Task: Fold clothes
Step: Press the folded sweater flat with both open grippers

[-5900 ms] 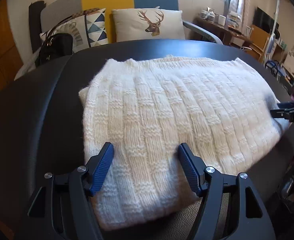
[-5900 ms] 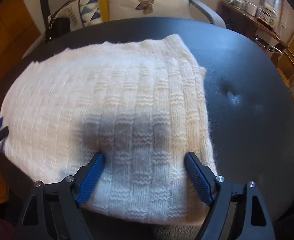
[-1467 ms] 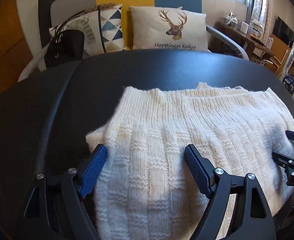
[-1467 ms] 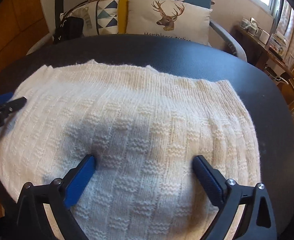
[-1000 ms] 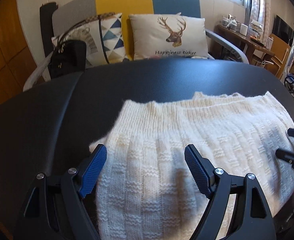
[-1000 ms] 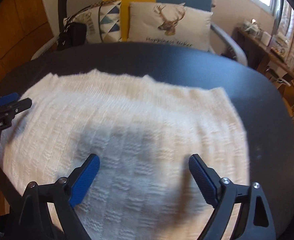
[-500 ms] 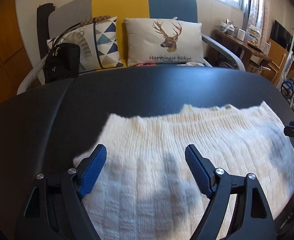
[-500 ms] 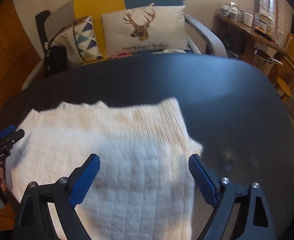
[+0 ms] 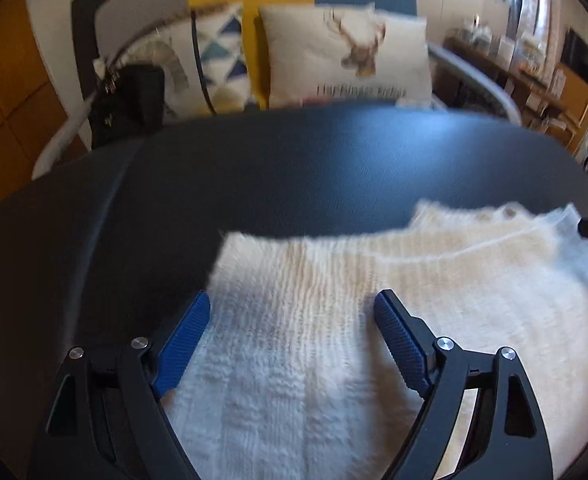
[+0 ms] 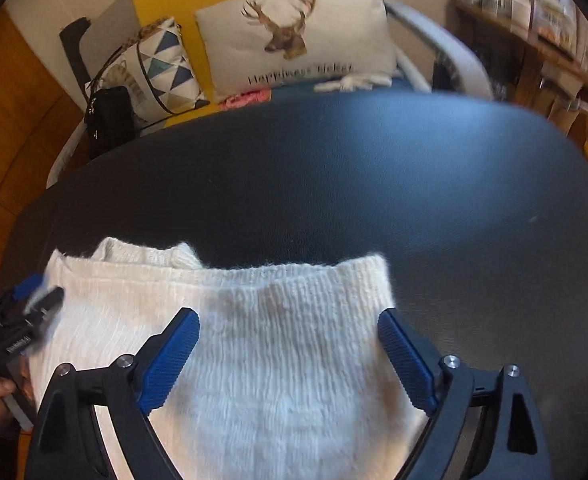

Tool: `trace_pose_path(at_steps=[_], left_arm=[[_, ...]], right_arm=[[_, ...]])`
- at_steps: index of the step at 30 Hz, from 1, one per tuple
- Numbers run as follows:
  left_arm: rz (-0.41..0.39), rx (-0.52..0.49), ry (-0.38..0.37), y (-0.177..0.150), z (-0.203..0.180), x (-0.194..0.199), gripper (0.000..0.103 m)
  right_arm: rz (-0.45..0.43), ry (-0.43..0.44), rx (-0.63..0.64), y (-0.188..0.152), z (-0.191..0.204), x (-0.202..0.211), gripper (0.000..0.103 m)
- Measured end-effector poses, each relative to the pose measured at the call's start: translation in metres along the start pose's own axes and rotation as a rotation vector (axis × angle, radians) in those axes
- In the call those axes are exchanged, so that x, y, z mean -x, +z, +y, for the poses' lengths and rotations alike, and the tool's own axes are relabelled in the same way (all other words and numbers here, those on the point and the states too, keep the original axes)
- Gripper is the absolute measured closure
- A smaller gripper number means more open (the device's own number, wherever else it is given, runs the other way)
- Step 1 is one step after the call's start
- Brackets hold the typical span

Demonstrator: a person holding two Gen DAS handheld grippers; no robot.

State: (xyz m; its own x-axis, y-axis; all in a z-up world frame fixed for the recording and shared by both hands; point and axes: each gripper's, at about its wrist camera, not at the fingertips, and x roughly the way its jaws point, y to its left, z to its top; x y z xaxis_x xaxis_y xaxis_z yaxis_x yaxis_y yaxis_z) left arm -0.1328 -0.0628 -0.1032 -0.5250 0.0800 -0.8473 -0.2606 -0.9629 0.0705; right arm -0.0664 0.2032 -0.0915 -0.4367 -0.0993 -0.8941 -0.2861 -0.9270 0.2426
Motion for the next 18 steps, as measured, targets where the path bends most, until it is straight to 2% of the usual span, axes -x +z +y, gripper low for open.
trace_pose_path(at_steps=[1,2,3,4,6,8,11,13,14,16,18], left_arm=[[0.0,0.013,-0.004,0.002,0.002,-0.003,0.01],[0.002,0.021,-0.008,0.004,0.003,-0.005,0.01],[0.01,0.02,-0.014,0.006,0.004,-0.005,0.01],[0.013,0.021,-0.019,0.008,0.005,-0.003,0.01],[-0.005,0.034,-0.026,0.006,0.01,0.007,0.01],[-0.044,0.051,-0.055,-0.004,0.016,0.026,0.013],[-0.111,0.029,-0.09,-0.025,0.019,0.058,0.013],[-0.13,0.001,-0.115,-0.044,0.014,0.069,0.013],[-0.11,-0.043,-0.094,-0.053,0.006,0.064,0.013],[-0.116,-0.104,-0.044,-0.071,-0.007,0.053,0.012],[-0.134,-0.128,-0.019,-0.076,-0.012,0.055,0.011]], right_arm=[[0.028,-0.004,-0.007,0.002,-0.004,-0.011,0.009],[0.029,-0.03,0.018,0.003,-0.003,-0.013,0.004],[0.022,-0.056,0.049,0.003,0.003,-0.013,0.003],[0.045,-0.092,0.081,0.003,0.011,-0.014,0.004],[0.025,-0.127,0.106,0.0,0.019,0.001,0.013],[-0.003,-0.095,0.116,-0.014,0.024,0.026,0.014],[-0.018,-0.112,0.158,-0.052,0.03,0.056,0.014],[0.033,-0.072,0.124,-0.083,0.026,0.057,0.013],[0.063,-0.095,0.125,-0.094,0.027,0.048,0.011],[0.004,-0.112,0.105,-0.109,0.023,0.046,0.004],[-0.026,-0.089,0.027,-0.113,0.014,0.052,0.004]])
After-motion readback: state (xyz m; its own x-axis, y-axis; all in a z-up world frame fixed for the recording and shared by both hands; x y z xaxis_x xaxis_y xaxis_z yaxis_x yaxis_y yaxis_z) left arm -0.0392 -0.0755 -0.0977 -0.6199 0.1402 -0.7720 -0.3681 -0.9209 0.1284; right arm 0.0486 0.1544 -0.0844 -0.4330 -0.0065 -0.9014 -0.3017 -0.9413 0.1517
